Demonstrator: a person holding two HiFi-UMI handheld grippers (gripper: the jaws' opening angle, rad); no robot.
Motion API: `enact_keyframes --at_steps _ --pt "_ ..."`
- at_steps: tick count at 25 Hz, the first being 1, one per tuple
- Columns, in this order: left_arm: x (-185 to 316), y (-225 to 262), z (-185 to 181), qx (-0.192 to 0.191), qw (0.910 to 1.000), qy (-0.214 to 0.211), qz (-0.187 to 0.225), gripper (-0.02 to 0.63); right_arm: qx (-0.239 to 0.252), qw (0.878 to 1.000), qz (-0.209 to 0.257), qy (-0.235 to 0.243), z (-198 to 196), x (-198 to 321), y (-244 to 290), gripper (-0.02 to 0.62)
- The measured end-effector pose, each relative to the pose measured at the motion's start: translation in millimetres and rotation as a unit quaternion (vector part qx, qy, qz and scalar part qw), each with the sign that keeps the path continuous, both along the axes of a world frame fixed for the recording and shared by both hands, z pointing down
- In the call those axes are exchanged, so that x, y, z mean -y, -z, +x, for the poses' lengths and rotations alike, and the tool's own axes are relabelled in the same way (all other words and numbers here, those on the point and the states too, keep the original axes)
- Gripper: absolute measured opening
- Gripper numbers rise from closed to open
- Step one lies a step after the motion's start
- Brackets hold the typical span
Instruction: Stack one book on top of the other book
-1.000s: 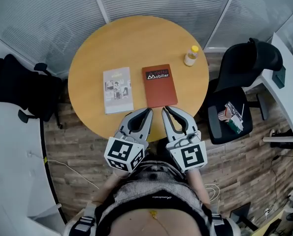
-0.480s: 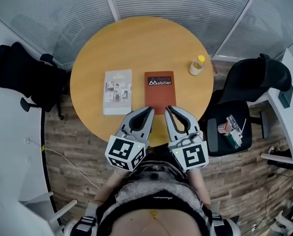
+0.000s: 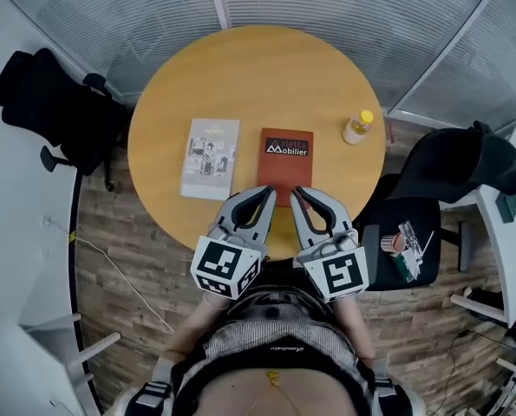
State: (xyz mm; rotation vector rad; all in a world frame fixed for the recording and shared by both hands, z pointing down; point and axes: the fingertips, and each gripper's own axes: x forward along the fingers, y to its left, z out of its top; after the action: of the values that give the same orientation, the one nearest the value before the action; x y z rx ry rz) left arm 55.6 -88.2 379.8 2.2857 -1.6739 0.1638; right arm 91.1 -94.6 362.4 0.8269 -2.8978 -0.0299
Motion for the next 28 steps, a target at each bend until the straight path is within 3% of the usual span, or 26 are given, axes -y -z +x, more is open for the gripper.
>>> enact_keyframes --at_steps 14,20,28 --pt "23 0 -19 -0.021 0.9995 -0.024 0.008 0.02 -0.002 0.999 -0.013 -0.041 -13 17 -4 0.033" --pt "34 1 -31 -0.008 0.9989 -0.044 0.011 0.02 -0.02 0.999 -0.018 -0.047 -23 24 -15 0.032" --pt "43 -17 -42 -0.006 0.9985 -0.052 -0.013 0.02 -0.042 0.997 -0.026 -0.063 -34 32 -28 0.032"
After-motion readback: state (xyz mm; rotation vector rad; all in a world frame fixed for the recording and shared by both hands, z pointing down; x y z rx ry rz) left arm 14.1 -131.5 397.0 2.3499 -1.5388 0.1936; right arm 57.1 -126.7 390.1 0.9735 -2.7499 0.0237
